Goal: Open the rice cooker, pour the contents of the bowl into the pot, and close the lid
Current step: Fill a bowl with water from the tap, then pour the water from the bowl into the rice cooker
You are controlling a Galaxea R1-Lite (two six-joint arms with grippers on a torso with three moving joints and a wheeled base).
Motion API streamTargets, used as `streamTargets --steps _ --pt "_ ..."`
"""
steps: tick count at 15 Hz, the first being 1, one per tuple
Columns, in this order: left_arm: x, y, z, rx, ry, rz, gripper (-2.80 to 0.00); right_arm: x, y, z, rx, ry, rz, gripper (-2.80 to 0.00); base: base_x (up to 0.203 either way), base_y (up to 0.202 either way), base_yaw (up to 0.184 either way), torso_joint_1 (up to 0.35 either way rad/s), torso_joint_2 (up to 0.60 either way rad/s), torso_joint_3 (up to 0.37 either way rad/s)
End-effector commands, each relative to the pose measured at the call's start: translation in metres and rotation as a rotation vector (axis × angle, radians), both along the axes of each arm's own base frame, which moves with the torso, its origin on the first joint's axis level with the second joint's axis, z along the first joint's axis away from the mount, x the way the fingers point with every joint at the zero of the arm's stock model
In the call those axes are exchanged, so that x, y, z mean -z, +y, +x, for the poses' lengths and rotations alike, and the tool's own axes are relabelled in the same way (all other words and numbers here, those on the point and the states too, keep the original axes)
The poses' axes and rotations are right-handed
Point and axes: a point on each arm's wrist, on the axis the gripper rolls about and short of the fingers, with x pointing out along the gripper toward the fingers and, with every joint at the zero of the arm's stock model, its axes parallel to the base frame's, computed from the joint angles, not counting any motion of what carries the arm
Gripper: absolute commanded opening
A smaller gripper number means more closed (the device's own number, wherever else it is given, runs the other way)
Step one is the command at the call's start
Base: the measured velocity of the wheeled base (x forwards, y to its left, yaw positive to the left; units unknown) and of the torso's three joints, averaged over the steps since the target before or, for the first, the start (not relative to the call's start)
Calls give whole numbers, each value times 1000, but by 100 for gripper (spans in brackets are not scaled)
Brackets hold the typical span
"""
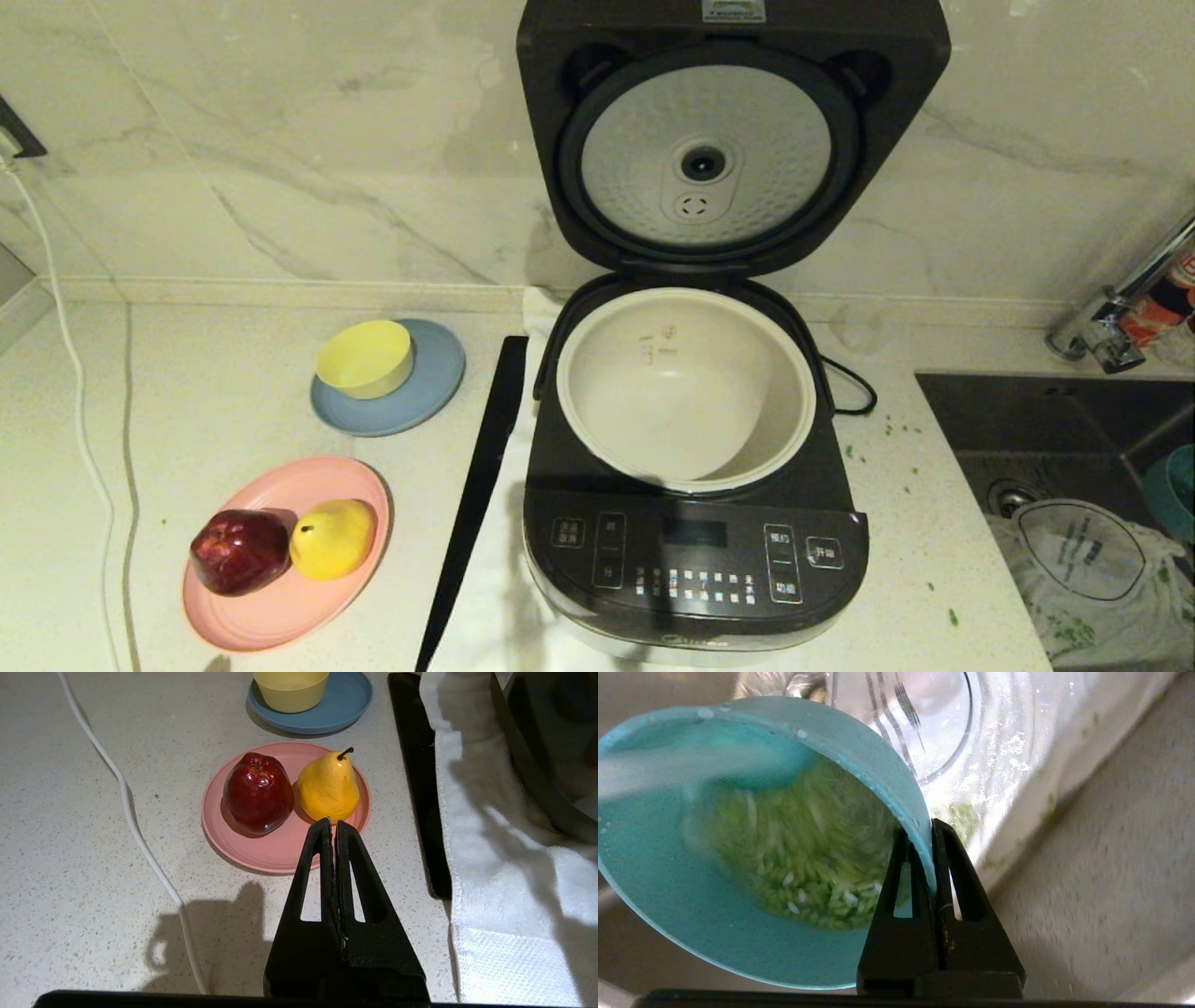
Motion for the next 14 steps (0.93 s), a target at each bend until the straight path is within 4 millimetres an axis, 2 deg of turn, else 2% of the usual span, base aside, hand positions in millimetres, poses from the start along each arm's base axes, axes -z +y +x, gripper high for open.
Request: streamTargets --steps 1,2,6,10,14 --pt "3 0 1 0 6 0 -280 -11 8 -3 -11 1 8 -280 0 0 0 0 0 0" --pt "3 0 1 0 7 1 -280 -17 16 -5 -35 6 13 -280 0 0 0 0 0 0" --pt "3 0 1 0 6 1 -280 -43 69 1 -182 9 0 -280 0 0 0 0 0 0" --pt "3 0 1 -1 7 1 -280 -74 139 12 -352 21 -26 -280 0 0 0 0 0 0" --pt "3 0 1 0 6 0 -280 -115 207 15 -520 39 -92 -280 0 0 0 0 0 0"
